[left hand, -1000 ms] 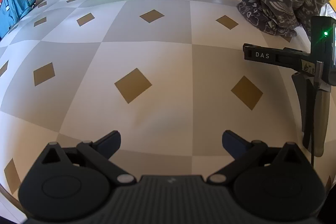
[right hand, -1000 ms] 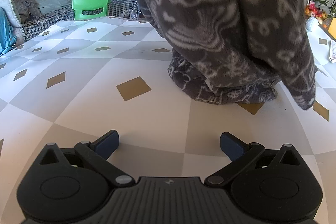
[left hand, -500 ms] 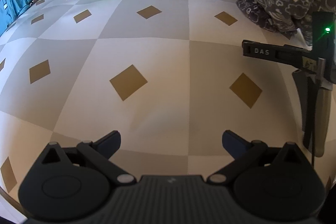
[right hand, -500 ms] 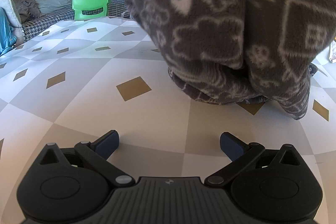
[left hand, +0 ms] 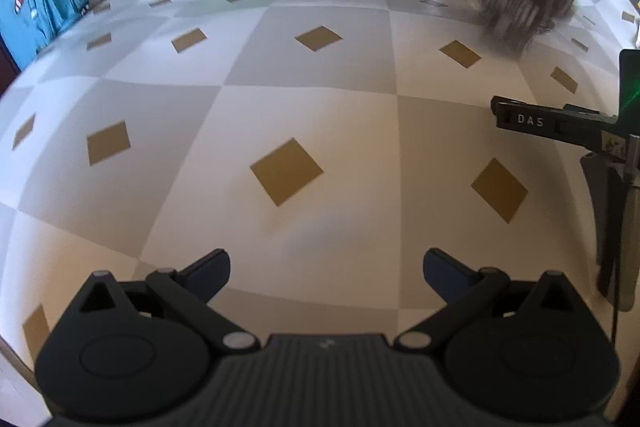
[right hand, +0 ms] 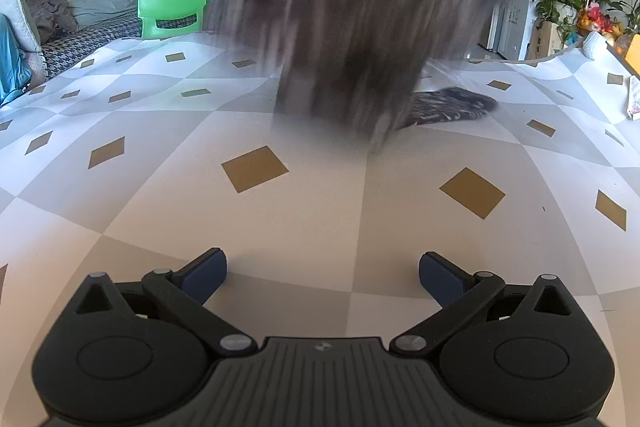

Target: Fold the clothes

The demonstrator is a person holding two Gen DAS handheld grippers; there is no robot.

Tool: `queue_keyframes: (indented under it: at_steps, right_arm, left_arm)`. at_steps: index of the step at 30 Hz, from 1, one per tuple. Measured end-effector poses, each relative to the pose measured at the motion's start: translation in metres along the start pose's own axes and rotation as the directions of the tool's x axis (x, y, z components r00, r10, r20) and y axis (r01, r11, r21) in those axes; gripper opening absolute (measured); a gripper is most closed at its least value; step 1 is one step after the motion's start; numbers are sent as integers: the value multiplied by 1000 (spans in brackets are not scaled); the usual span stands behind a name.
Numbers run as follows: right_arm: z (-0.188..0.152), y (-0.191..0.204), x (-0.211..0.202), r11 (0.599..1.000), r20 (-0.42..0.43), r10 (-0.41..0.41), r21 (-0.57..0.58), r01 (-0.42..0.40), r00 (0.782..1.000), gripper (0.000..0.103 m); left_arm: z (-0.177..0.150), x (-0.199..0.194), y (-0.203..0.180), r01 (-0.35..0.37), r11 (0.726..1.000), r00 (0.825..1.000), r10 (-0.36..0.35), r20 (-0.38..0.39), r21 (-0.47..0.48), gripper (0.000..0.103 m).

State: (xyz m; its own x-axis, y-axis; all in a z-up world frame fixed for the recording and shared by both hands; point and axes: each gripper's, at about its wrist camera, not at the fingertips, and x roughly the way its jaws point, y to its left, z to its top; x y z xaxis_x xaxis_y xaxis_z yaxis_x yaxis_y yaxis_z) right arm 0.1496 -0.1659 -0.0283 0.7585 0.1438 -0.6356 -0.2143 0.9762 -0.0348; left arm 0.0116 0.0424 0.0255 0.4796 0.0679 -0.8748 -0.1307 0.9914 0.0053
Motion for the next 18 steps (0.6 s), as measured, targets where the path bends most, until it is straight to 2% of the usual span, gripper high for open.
queue_keyframes:
  at_steps: [6,18]
  right_arm:
    - [0,0,0,1000,0,0,0,0,1000,103]
    - [0,0,0,1000,0,0,0,0,1000,103]
  left_arm:
    - [1,-7,3,-6,1000,1000,6,25,-12,103]
    - [-2,-8,-1,-8,1000,1000,8,20,9,103]
